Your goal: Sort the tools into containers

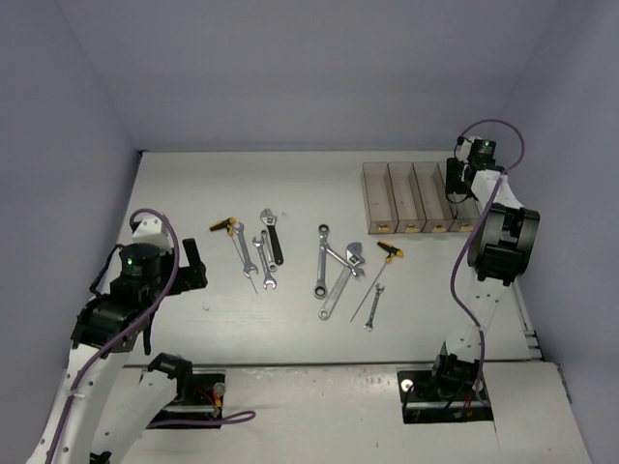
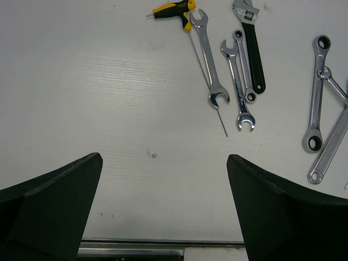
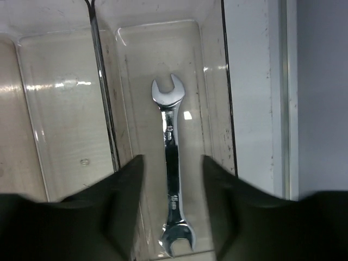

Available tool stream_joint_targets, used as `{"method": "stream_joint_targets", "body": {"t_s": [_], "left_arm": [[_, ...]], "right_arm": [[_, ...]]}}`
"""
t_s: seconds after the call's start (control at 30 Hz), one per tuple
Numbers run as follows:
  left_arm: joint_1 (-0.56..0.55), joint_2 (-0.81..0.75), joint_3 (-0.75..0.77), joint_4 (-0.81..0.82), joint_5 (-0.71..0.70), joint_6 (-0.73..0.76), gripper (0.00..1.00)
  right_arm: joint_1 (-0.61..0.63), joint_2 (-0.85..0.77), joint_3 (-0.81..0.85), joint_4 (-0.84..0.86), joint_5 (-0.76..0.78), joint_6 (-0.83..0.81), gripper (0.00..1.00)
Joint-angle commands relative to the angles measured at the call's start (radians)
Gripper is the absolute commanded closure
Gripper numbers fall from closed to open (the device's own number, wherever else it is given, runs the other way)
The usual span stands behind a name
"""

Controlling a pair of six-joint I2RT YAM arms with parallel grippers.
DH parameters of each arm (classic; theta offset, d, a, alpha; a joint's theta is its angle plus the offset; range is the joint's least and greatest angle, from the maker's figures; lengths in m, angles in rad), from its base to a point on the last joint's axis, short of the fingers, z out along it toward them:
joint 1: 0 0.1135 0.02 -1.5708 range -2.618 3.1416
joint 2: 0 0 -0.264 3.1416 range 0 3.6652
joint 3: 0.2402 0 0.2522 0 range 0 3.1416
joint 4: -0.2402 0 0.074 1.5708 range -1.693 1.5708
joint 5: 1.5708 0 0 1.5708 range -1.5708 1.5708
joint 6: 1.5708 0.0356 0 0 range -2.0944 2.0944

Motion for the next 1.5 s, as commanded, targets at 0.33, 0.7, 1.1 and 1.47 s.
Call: {"method": "stream_joint_targets", "body": {"t_s": [0.33,0.7,1.1,1.47], "left_arm": [[-0.011,0.058,0.096,0.047,-0.002,0.016,0.03],[-0.011,0.049,0.146,0.039,-0.003,0.049,0.02],[-0.011,-0.005,0.130,0.013,0.058,0.021,0.03],[-0.013,-0.038,0.116,-0.017,0.067,0.015,0.03]], "right_arm": [[0.204,-0.391,-0.077,0.029,-0.115,0.048,0.28],[0.733,-0.473,-0.363,0.026,-0.133,0.099,0.24],[0.826,-0.397,-0.525,-0.017,-0.073,0.074,0.23],[0.822,-0.308,-0.576,-0.020,-0.040,0.059,0.46]]}}
